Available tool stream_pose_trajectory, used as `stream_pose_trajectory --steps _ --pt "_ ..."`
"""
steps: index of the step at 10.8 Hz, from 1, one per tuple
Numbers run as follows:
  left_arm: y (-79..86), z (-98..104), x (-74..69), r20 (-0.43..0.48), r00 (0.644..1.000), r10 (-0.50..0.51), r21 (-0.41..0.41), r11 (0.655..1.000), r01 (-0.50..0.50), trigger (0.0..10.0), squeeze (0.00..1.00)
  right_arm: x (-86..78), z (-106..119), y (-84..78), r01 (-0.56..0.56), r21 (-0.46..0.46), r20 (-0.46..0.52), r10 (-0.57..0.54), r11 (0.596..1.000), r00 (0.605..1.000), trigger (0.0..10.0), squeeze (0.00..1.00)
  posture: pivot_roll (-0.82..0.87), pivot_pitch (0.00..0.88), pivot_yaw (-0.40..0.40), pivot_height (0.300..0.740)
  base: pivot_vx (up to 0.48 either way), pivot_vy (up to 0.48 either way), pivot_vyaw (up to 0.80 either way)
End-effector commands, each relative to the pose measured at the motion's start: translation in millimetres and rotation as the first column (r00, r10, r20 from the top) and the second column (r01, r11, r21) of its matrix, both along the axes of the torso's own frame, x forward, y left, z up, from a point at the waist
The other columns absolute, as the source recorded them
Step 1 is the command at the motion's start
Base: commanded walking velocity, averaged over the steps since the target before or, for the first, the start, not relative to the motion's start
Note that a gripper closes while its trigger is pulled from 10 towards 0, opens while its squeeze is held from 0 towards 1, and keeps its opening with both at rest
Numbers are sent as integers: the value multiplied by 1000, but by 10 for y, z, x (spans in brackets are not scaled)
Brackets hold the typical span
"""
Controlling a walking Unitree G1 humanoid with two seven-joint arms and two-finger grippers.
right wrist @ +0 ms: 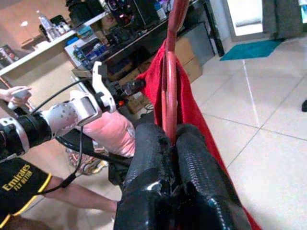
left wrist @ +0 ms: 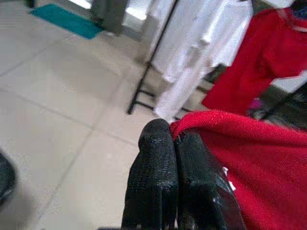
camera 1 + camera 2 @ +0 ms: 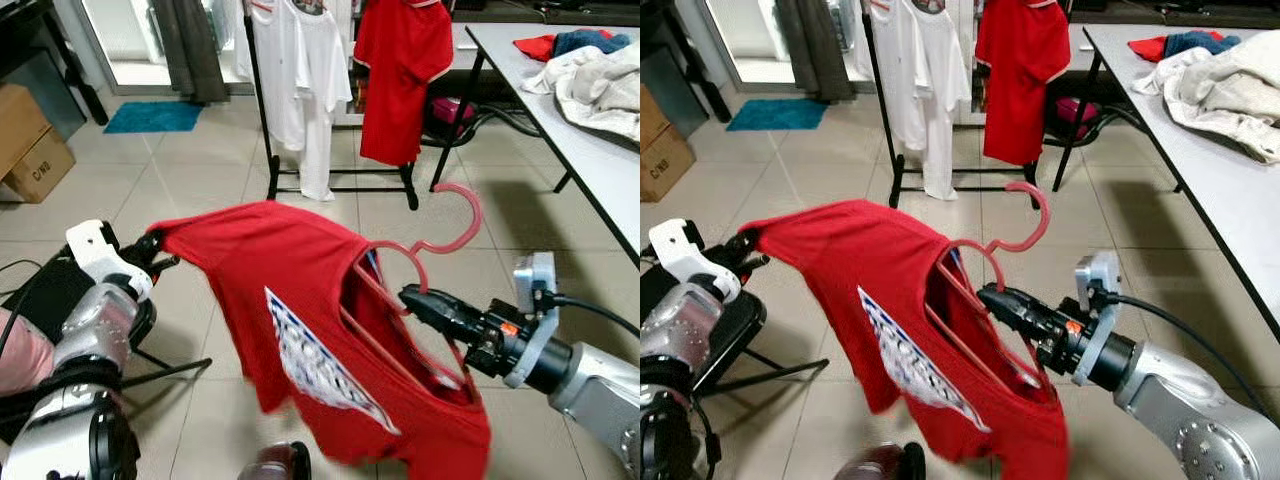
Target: Hang hanger
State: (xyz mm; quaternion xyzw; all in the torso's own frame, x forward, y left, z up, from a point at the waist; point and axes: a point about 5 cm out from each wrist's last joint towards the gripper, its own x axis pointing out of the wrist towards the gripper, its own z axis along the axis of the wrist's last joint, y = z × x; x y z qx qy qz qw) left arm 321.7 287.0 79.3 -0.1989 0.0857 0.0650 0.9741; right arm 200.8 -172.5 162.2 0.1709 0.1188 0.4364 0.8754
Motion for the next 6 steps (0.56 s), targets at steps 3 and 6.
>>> stream_pose_trajectory --steps 3,6 --pt "-83 49 56 24 997 -76 29 997 75 2431 0 10 33 -39 18 -4 20 -18 1000 1000 10000 0 -25 39 96 740 0 0 0" --pt "-456 42 -20 98 913 -395 35 919 394 10000 1000 44 21 -1 58 28 8 -58 998 998 10000 0 -21 40 105 740 0 0 0"
